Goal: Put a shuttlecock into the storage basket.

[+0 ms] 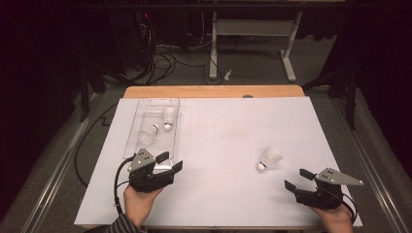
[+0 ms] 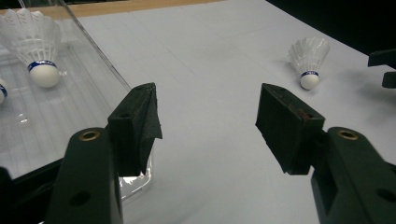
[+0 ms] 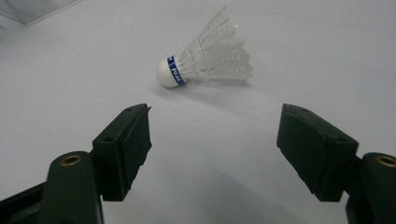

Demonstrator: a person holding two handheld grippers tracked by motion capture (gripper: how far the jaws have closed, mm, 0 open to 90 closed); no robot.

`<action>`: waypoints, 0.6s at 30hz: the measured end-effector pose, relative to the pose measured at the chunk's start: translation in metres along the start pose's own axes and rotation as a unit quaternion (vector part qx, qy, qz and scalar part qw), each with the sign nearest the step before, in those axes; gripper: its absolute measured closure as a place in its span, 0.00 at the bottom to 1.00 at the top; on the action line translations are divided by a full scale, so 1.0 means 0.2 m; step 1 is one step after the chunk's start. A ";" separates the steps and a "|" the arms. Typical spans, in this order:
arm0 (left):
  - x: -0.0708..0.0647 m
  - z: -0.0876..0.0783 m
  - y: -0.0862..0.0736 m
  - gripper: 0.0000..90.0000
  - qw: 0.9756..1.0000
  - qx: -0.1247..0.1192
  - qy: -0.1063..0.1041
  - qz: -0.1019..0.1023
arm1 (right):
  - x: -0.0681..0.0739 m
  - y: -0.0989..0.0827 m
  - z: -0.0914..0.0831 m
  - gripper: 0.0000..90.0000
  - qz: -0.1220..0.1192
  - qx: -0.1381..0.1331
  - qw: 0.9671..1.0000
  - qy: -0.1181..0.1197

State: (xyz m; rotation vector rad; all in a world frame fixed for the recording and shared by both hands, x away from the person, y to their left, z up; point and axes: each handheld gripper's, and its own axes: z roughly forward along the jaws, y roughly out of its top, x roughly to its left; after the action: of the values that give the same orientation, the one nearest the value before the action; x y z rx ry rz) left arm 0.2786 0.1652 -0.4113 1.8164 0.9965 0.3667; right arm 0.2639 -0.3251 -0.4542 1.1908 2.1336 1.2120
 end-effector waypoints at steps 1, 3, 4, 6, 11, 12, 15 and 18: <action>0.00 0.01 0.00 0.44 1.000 0.001 -0.001 0.001 | 0.00 0.00 0.00 0.29 0.000 0.000 1.000 0.000; 0.00 0.01 0.01 0.44 1.000 0.001 -0.001 0.001 | 0.00 0.00 0.00 0.29 0.001 0.000 1.000 0.000; -0.01 0.02 0.01 0.44 1.000 0.001 -0.002 0.001 | 0.00 0.00 0.00 0.29 0.001 0.000 1.000 0.000; -0.01 0.02 0.01 0.45 1.000 0.004 -0.004 -0.002 | 0.00 0.00 0.00 0.29 0.001 0.000 1.000 0.000; -0.01 0.05 0.03 0.45 1.000 0.006 -0.007 -0.003 | 0.00 0.00 0.00 0.29 0.001 0.000 1.000 0.000; -0.02 0.05 0.03 0.45 1.000 0.006 -0.007 -0.002 | 0.00 0.00 0.00 0.29 0.001 -0.001 1.000 0.000; -0.02 0.07 0.04 0.44 1.000 0.008 -0.011 -0.001 | 0.00 0.00 0.00 0.29 0.002 -0.001 1.000 0.000; -0.03 0.08 0.04 0.44 1.000 0.008 -0.013 0.001 | 0.00 0.00 0.00 0.29 0.002 -0.001 1.000 0.000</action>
State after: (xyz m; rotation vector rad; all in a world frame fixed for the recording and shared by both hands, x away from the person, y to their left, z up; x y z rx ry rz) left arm 0.2896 0.1500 -0.4104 1.8325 0.9835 0.3354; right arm 0.2637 -0.3256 -0.4541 1.1936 2.1298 1.2158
